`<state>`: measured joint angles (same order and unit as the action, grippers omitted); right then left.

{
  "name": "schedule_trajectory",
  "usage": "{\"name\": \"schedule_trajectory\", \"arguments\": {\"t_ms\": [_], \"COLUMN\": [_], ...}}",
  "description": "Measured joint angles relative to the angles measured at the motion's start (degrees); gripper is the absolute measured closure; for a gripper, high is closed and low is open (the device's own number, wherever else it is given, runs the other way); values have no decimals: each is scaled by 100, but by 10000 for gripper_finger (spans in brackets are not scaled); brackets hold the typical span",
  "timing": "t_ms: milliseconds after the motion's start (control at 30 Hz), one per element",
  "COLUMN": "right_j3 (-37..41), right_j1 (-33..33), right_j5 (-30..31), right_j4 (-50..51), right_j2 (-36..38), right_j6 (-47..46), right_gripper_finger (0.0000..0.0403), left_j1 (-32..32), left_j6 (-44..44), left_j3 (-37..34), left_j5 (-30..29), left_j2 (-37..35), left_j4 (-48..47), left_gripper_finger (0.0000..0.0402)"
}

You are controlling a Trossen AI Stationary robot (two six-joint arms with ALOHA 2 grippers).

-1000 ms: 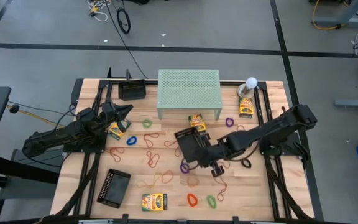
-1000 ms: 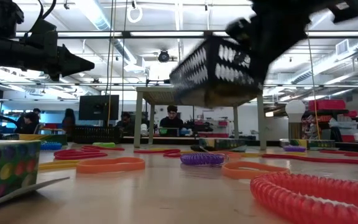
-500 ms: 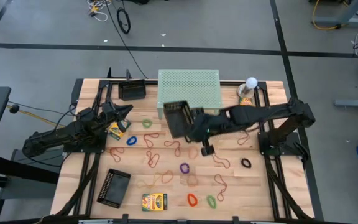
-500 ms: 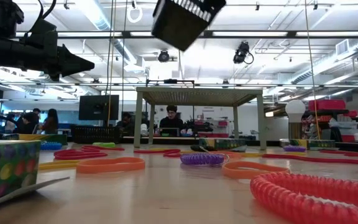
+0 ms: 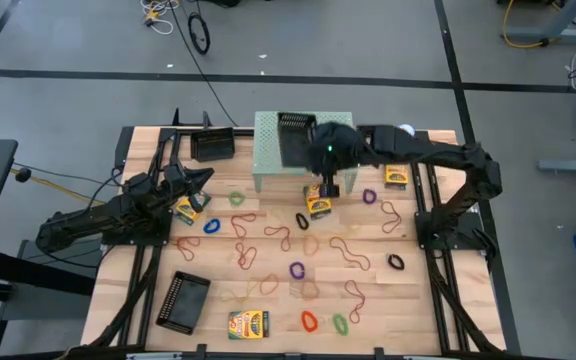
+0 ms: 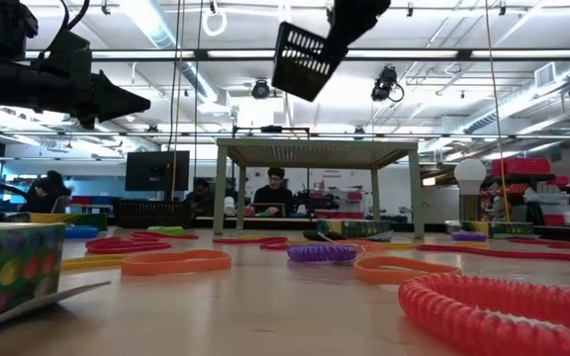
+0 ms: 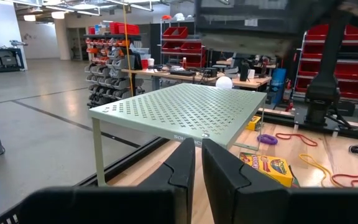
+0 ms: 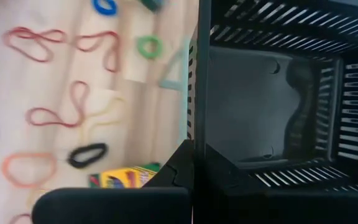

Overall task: Pick & Place Office Desk Supplies
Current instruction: Put the black bin on the shelf

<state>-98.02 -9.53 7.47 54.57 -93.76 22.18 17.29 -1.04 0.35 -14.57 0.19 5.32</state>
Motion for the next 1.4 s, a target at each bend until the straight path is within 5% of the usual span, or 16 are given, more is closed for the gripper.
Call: {"name": "schedule_trajectory", "arguments": {"t_ms": [500,1167,1400], "right_j3": [9,7,7], "right_j1": [-884,-1958,-1959], "right_j5": [28,363,-93], "right_j4": [391,970,1180], "right_j2": [-761,-385,-270], "right_j6": [520,1007,877], "right_gripper_finger": [396,396,396], "left_j1": [0,1,1], "left_j6": [-1,0,0], "left_j3": [0,2,-1], "left_j5": [0,0,0], "left_j2": [0,0,-1], "left_j4": [0,-2,-1], "left_gripper_finger": [364,364,364]}}
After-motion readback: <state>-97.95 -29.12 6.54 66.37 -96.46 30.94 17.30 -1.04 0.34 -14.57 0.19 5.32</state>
